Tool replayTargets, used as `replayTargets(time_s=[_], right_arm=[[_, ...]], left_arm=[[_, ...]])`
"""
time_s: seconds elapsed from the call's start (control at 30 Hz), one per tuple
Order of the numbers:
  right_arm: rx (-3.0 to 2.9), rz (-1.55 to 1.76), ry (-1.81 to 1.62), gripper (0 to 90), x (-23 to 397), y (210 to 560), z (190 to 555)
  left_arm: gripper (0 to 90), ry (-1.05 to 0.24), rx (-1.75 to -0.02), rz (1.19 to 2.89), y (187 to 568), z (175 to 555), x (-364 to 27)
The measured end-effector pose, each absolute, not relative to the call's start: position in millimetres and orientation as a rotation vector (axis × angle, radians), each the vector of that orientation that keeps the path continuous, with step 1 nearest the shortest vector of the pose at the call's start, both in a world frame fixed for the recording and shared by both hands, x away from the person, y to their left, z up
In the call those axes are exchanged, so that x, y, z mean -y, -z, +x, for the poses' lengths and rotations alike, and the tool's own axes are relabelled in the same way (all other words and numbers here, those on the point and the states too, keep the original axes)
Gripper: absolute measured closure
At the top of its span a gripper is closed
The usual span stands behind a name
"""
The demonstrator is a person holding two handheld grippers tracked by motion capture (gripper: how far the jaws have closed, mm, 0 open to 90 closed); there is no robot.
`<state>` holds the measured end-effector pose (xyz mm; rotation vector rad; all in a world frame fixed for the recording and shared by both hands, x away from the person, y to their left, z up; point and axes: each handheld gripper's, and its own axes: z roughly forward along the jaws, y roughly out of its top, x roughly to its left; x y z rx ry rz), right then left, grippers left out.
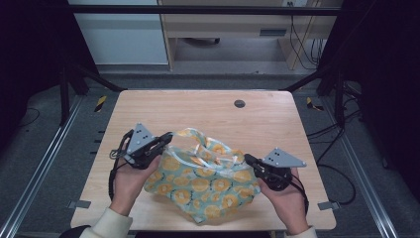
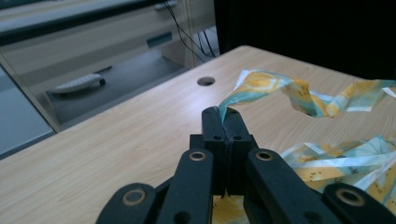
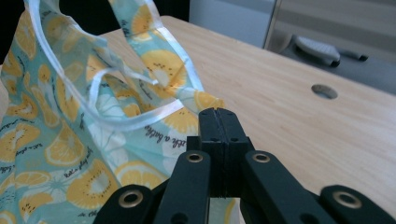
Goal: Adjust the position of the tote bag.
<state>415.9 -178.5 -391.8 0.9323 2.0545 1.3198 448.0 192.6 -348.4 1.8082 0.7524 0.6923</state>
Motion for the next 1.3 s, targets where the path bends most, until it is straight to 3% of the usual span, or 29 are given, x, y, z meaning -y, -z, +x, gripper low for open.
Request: replayTargets(time_s=[0.2, 0.43, 0.5, 0.67, 0.8, 0.93, 1.3], right_arm=[[-2.094, 0.875, -1.330, 90.0, 177.6, 394.1, 391.1], [-2.159, 0.835, -1.322, 88.4, 179.6, 416.6, 359.3], [-2.213, 0.821, -1.309, 83.6, 178.1, 425.2, 357.5], [-2.211, 0.839, -1.305, 52.7, 173.2, 427.6, 364.1], [-2.169, 0.878, -1.328, 35.1, 171.8, 417.7, 380.4], [-2.138, 0.942, -1.365, 25.9, 174.2, 405.5, 400.3], [-2.315, 1.050, -1.317, 29.6, 159.3, 407.9, 454.4]], left_arm=[[90.0, -0.607, -0.707, 1.771, 359.8, 418.1, -212.5], [90.0, -0.491, -0.643, 1.832, 401.9, 389.2, -227.7], [90.0, -0.476, -0.606, 1.877, 415.9, 387.9, -227.6], [90.0, -0.448, -0.601, 1.910, 428.1, 389.2, -226.4], [90.0, -0.449, -0.613, 1.923, 431.2, 392.6, -227.9], [90.0, -0.454, -0.612, 1.943, 433.3, 392.8, -227.1], [90.0, -0.456, -0.615, 1.957, 436.1, 394.5, -225.2]])
